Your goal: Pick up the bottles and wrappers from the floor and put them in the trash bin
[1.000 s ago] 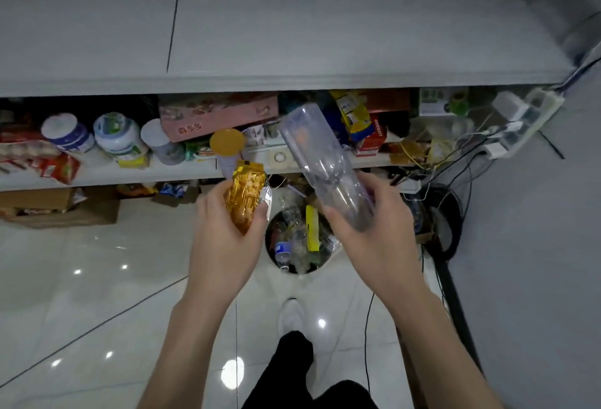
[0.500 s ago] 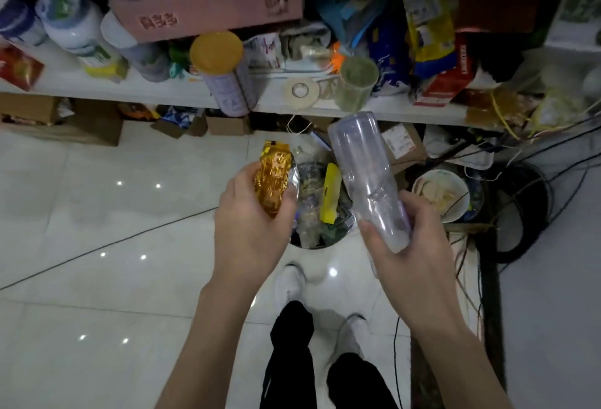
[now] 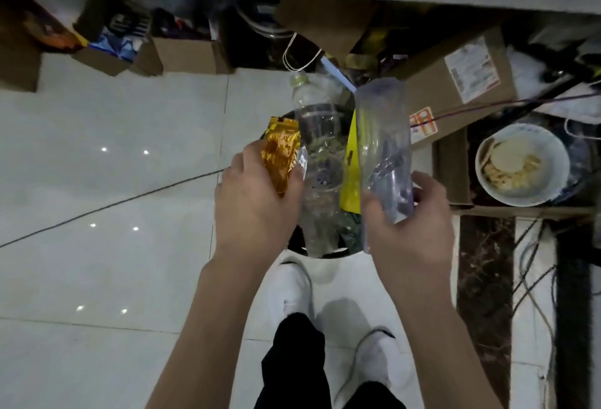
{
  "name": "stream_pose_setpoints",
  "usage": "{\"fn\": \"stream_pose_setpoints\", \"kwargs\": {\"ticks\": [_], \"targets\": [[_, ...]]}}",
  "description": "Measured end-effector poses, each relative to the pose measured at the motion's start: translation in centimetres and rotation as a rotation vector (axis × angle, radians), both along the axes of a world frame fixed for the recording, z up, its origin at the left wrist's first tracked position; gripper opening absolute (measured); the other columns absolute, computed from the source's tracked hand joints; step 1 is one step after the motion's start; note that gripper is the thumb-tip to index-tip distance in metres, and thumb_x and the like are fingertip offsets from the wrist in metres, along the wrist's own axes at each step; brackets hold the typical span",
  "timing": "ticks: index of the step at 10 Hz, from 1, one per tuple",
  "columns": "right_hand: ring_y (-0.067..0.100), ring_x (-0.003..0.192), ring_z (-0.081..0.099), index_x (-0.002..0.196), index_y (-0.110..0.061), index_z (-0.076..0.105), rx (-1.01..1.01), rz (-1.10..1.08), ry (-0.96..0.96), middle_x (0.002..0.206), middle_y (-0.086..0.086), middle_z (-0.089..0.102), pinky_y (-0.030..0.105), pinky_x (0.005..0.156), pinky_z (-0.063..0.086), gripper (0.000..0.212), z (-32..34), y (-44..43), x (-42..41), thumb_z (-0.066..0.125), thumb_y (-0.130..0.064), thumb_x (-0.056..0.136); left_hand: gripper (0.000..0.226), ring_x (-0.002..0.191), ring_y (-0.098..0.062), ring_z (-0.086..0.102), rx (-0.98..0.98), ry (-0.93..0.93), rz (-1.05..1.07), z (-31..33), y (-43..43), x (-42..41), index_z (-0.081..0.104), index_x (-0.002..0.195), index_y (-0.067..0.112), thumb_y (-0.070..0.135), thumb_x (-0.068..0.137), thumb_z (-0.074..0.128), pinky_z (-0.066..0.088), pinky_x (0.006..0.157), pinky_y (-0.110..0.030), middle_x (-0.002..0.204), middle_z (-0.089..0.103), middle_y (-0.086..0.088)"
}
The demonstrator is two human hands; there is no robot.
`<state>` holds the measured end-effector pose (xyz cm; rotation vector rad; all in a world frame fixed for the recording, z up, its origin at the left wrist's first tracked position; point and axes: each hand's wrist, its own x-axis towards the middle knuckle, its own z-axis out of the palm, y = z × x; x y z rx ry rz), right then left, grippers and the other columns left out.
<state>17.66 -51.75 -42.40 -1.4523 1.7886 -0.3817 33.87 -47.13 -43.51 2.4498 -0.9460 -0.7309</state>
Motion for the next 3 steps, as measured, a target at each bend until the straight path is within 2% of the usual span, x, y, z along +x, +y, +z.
{"fn": "stream_pose_setpoints", "kwargs": {"ticks": [1, 2, 3], "targets": [[0.021, 0.113, 0.056, 0.137, -0.017, 0.049, -0.015, 0.01, 0.04, 0.122, 0.0, 0.056, 0.039, 0.095, 0.048, 0.066, -3.1, -0.7, 0.8, 0.073, -0.046, 0.083, 0.058, 0.114, -0.033, 0.055, 0.052, -0.002, -0.024, -3.1, -0.9, 0.8, 0.047, 0.139, 0.015, 0.049, 0.093, 0.058, 0.046, 0.097, -0.051, 0.127, 0.058, -0.011], [0.022, 0.117, 0.052, 0.136, -0.019, 0.052, -0.03, 0.04, 0.076, 0.124, 0.001, 0.054, 0.043, 0.101, 0.045, 0.063, -4.7, -0.8, 1.0, 0.07, -0.049, 0.084, 0.056, 0.118, -0.035, 0.053, 0.103, -0.006, -0.072, -4.7, -1.2, 1.0, 0.051, 0.136, 0.015, 0.051, 0.093, 0.057, 0.043, 0.101, -0.05, 0.129, 0.058, -0.01], [0.023, 0.118, 0.051, 0.137, -0.02, 0.052, -0.065, 0.04, 0.119, 0.125, 0.001, 0.053, 0.038, 0.1, 0.043, 0.057, -4.9, -0.5, 0.6, 0.071, -0.043, 0.087, 0.049, 0.116, -0.033, 0.055, 0.087, -0.035, -0.081, -5.0, -0.6, 0.9, 0.053, 0.134, 0.017, 0.047, 0.095, 0.056, 0.043, 0.1, -0.048, 0.126, 0.06, -0.009]]}}
